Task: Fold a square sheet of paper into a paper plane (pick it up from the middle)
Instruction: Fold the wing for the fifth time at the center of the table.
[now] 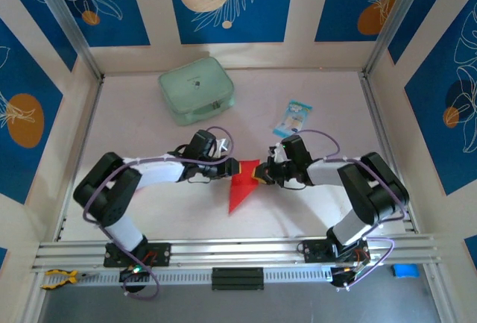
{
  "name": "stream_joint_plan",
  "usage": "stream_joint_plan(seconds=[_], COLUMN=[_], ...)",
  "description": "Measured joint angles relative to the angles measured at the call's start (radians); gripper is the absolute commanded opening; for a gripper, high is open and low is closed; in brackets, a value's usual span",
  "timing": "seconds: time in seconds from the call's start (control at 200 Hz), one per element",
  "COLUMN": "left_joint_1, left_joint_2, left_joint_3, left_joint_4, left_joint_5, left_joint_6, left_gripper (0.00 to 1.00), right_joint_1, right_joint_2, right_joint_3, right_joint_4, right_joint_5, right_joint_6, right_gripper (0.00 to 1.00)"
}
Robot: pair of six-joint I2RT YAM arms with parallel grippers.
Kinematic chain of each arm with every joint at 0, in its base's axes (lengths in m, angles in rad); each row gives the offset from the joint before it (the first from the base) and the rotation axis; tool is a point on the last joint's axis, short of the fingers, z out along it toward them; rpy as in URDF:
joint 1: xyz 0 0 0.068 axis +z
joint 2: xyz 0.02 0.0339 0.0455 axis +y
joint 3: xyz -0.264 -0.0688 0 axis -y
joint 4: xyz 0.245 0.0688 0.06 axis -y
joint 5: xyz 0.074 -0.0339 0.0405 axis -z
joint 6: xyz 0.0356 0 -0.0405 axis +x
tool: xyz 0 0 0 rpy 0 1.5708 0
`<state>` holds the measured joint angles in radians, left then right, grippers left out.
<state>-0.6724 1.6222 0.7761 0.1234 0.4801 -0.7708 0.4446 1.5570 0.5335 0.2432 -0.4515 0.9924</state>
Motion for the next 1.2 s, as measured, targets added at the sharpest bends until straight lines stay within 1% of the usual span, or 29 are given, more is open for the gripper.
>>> stream_joint_plan(seconds=[0.13,0.265,0.4,0.585,0.695,0.855,0.985,1.2], left_joint_1=[-0.063,-0.179,-0.288,-0.391,-0.426,-0.466,-0.475,-0.475], left_joint_2=[-0.089,-0.138,-0.144,-0.108,-0.054,0.015,0.042,0.071], left_joint_3=[0.002,0.008,0.021,0.074,0.116,0.16,0.179,0.183], left_joint_4=[-0.077,-0.169,-0.251,-0.338,-0.358,-0.395,-0.418,-0.431], left_joint_5=[-0.087,-0.211,-0.337,-0.485,-0.547,-0.624,-0.675,-0.721], left_joint_6=[0.09,0.204,0.292,0.359,0.385,0.409,0.414,0.414], left_gripper=[0.34,0.39,0.48,0.49,0.49,0.46,0.43,0.36], right_joint_1=[0.0,0.004,0.023,0.047,0.047,0.049,0.052,0.053], right_joint_2=[-0.099,-0.158,-0.175,-0.175,-0.175,-0.175,-0.175,-0.175], right_joint_3=[-0.043,-0.069,-0.071,-0.071,-0.071,-0.071,-0.071,-0.071], right_joint_4=[-0.004,-0.021,-0.035,-0.05,-0.052,-0.053,-0.053,-0.053], right_joint_5=[0.087,0.156,0.201,0.235,0.241,0.244,0.244,0.244], right_joint_6=[0.093,0.18,0.242,0.293,0.304,0.316,0.319,0.326], right_gripper=[0.04,0.04,0.04,0.04,0.04,0.04,0.04,0.05])
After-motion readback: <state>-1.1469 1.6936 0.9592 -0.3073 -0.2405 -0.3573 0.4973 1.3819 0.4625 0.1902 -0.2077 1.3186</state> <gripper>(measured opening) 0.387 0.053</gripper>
